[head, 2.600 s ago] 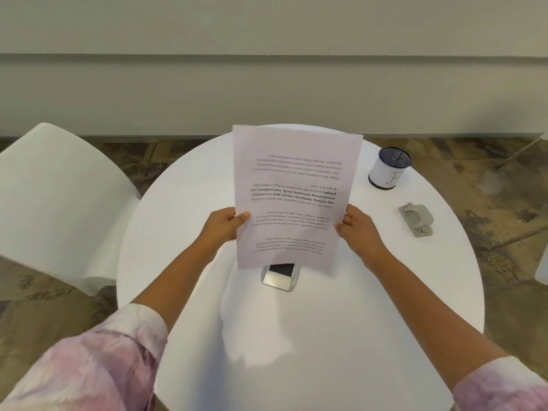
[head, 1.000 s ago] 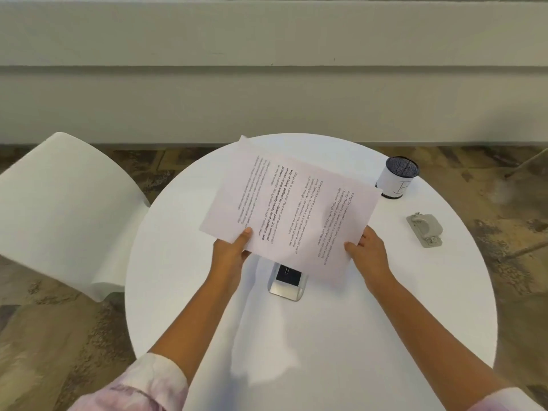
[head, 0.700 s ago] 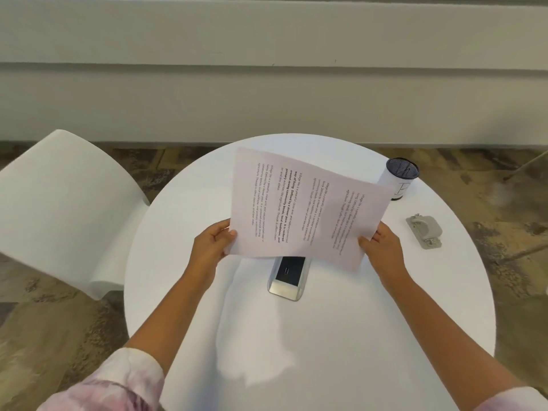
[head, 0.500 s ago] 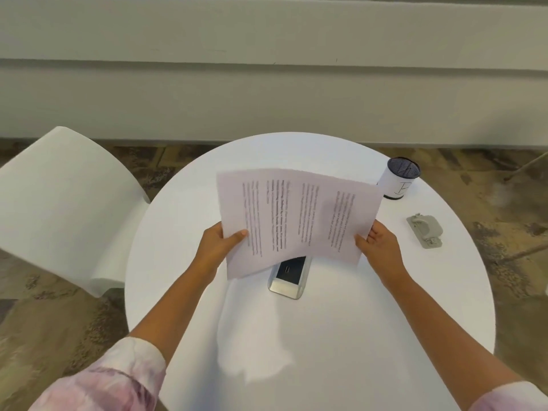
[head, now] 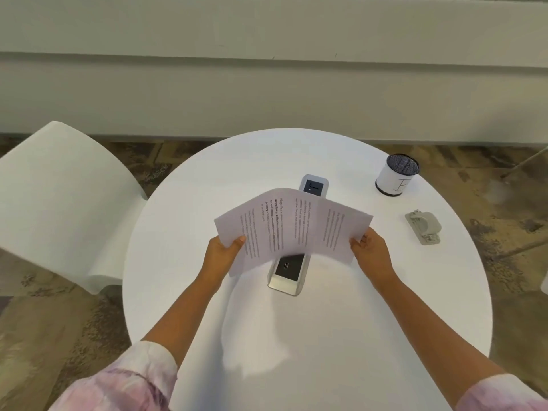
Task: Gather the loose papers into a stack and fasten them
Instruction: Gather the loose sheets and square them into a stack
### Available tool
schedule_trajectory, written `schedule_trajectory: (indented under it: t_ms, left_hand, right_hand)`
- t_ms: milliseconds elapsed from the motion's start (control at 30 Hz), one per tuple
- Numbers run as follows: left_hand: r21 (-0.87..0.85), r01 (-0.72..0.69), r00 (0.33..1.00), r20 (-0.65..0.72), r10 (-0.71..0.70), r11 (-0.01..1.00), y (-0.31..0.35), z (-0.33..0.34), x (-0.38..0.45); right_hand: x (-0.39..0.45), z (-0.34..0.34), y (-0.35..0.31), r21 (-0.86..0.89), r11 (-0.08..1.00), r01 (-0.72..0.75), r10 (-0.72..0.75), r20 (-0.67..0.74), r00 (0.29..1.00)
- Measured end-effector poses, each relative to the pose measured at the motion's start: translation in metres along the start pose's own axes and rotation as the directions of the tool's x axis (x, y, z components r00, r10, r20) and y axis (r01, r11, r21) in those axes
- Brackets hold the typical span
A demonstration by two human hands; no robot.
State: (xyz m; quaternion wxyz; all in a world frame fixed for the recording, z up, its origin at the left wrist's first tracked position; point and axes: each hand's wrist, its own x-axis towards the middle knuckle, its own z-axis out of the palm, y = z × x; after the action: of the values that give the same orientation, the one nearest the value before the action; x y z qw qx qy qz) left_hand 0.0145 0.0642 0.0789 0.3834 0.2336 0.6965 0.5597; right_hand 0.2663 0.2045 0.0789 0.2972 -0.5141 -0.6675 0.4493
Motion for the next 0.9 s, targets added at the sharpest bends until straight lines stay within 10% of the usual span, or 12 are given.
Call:
schedule_trajectory:
  t_ms: [667, 900]
  left_hand:
    - [-0.098, 0.023, 1.0, 0.019, -0.021, 0.995, -0.013, 0.008, -0.001]
    - [-0.387, 0.174, 0.984, 0.11, -0.142, 0.906, -0.017, 0.02, -0.011]
  right_hand:
    - [0.006, 0.002, 0.011, -0.064, 0.997, -0.051, 0.047, -0.067, 0.997]
    - [-0.005, 0.018, 0.009, 0.092, 0.913, -0.398, 0.402, -0.026, 0.915]
